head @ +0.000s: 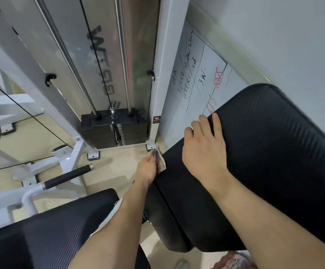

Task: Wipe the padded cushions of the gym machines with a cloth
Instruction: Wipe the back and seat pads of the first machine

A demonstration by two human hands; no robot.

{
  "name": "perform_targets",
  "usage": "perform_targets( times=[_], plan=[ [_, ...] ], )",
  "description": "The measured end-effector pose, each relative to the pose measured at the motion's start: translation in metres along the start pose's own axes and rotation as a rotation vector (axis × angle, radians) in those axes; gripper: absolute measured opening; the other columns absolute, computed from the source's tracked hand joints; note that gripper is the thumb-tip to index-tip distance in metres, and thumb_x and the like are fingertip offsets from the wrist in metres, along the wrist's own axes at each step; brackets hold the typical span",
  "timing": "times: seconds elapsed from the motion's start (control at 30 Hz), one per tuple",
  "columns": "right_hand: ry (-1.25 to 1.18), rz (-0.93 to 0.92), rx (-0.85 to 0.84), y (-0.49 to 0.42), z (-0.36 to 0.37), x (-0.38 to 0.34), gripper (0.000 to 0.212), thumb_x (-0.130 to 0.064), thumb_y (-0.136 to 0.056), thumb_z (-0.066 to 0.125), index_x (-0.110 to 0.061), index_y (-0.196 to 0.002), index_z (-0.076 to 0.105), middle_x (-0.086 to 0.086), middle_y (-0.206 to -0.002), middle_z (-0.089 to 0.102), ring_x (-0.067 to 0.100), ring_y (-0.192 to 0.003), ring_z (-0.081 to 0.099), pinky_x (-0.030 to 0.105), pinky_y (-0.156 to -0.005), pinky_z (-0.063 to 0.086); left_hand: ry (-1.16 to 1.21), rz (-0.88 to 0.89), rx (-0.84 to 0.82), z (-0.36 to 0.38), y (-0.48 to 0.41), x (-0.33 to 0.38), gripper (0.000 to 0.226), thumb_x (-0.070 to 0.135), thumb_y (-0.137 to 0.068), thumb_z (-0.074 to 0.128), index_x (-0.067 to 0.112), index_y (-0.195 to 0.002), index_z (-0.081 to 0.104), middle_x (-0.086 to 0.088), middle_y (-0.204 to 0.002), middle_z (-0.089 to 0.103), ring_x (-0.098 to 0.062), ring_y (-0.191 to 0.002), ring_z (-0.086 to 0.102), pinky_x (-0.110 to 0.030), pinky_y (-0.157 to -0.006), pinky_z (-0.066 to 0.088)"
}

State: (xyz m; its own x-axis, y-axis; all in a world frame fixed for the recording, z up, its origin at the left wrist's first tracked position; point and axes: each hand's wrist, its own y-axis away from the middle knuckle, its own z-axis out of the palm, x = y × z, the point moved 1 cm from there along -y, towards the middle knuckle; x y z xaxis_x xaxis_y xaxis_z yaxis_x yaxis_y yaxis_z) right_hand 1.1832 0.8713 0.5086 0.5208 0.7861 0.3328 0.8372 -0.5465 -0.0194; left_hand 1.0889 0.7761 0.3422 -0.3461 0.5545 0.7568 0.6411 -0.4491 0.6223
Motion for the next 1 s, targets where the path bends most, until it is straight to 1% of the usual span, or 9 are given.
perform_targets(
  times=[0.1, 0.17, 0.23, 0.37, 0.47, 0.53, 0.67, 0.83, 1.0],
  plan=[
    [0.020, 0.017, 0.016, 0.000, -0.004, 0.004, 0.046, -0.020, -0.091, 0.040, 0.002, -0.126, 0.060, 0.023, -0.135, 0.056, 0.039, -0.140, 0.037, 0.053, -0.122, 0.009, -0.047, 0.120, -0.067, 0.008, 0.009, 0.038, 0.050, 0.042, -0.102, 0.044, 0.016, -0.061, 0.054, -0.002, -0.066, 0.060, -0.022, -0.068, 0.055, -0.033, -0.067, 0.042],
    [0.082, 0.090, 0.023, -0.002, -0.015, 0.012, 0.063, -0.027, -0.097, 0.032, 0.005, -0.151, 0.032, 0.025, -0.159, 0.029, 0.037, -0.151, 0.018, 0.050, -0.123, 0.000, -0.047, 0.259, -0.151, 0.021, 0.026, 0.087, 0.052, 0.042, -0.101, 0.045, 0.008, -0.064, 0.058, -0.003, -0.065, 0.058, -0.019, -0.065, 0.050, -0.032, -0.064, 0.039],
    [0.118, 0.189, 0.074, -0.005, -0.032, 0.026, 0.066, -0.026, -0.099, 0.021, 0.006, -0.155, 0.010, 0.023, -0.165, 0.008, 0.036, -0.154, 0.003, 0.049, -0.124, -0.002, -0.033, 0.388, -0.244, 0.039, 0.045, 0.144, 0.052, 0.041, -0.099, 0.049, -0.002, -0.071, 0.062, -0.003, -0.067, 0.061, -0.016, -0.065, 0.050, -0.032, -0.064, 0.040],
    [0.039, 0.418, 0.258, -0.011, -0.079, 0.080, 0.060, -0.016, -0.095, 0.028, 0.007, -0.151, 0.029, 0.024, -0.160, 0.028, 0.038, -0.151, 0.019, 0.049, -0.125, 0.006, -0.077, 0.648, -0.310, 0.070, 0.085, 0.246, 0.044, 0.018, -0.096, 0.053, 0.015, -0.052, 0.048, 0.011, -0.050, 0.048, -0.011, -0.056, 0.042, -0.029, -0.058, 0.036],
    [-0.001, 0.468, 0.299, -0.010, -0.096, 0.114, 0.059, -0.014, -0.092, 0.038, 0.006, -0.147, 0.037, 0.024, -0.154, 0.038, 0.039, -0.147, 0.029, 0.050, -0.125, 0.010, -0.150, 0.777, -0.324, 0.086, 0.116, 0.285, 0.047, 0.026, -0.099, 0.053, 0.019, -0.054, 0.041, 0.013, -0.044, 0.041, -0.005, -0.050, 0.036, -0.028, -0.057, 0.034],
    [-0.001, 0.422, 0.276, -0.009, -0.097, 0.114, 0.057, -0.016, -0.094, 0.036, 0.005, -0.147, 0.038, 0.025, -0.152, 0.040, 0.040, -0.145, 0.032, 0.049, -0.125, 0.011, -0.138, 0.801, -0.304, 0.083, 0.115, 0.275, 0.043, 0.031, -0.099, 0.053, 0.016, -0.059, 0.052, 0.015, -0.048, 0.052, -0.004, -0.052, 0.045, -0.029, -0.060, 0.040],
    [0.031, 0.215, 0.140, -0.008, -0.074, 0.066, 0.055, -0.021, -0.096, 0.030, 0.000, -0.146, 0.041, 0.020, -0.150, 0.045, 0.036, -0.143, 0.034, 0.049, -0.125, 0.008, -0.151, 0.666, -0.228, 0.049, 0.084, 0.194, 0.030, 0.039, -0.098, 0.050, 0.020, -0.094, 0.073, 0.000, -0.084, 0.077, -0.023, -0.088, 0.071, -0.040, -0.082, 0.058],
    [-0.025, 0.076, 0.042, -0.002, -0.027, -0.006, 0.058, -0.026, -0.092, 0.035, 0.002, -0.141, 0.049, 0.021, -0.144, 0.052, 0.036, -0.140, 0.042, 0.048, -0.123, 0.008, -0.406, 0.540, -0.132, -0.005, 0.034, 0.081, 0.035, 0.026, -0.103, 0.046, 0.007, -0.089, 0.071, -0.018, -0.087, 0.075, -0.036, -0.084, 0.069, -0.035, -0.067, 0.049],
    [-0.010, -0.068, -0.075, 0.013, 0.024, -0.064, 0.058, -0.025, -0.089, 0.051, 0.003, -0.141, 0.050, 0.023, -0.143, 0.054, 0.038, -0.138, 0.044, 0.047, -0.122, 0.002, -0.432, 0.326, -0.111, -0.033, -0.019, 0.000, 0.033, 0.026, -0.102, 0.045, 0.009, -0.093, 0.072, -0.015, -0.098, 0.076, -0.032, -0.093, 0.069, -0.032, -0.075, 0.049]
  ],
)
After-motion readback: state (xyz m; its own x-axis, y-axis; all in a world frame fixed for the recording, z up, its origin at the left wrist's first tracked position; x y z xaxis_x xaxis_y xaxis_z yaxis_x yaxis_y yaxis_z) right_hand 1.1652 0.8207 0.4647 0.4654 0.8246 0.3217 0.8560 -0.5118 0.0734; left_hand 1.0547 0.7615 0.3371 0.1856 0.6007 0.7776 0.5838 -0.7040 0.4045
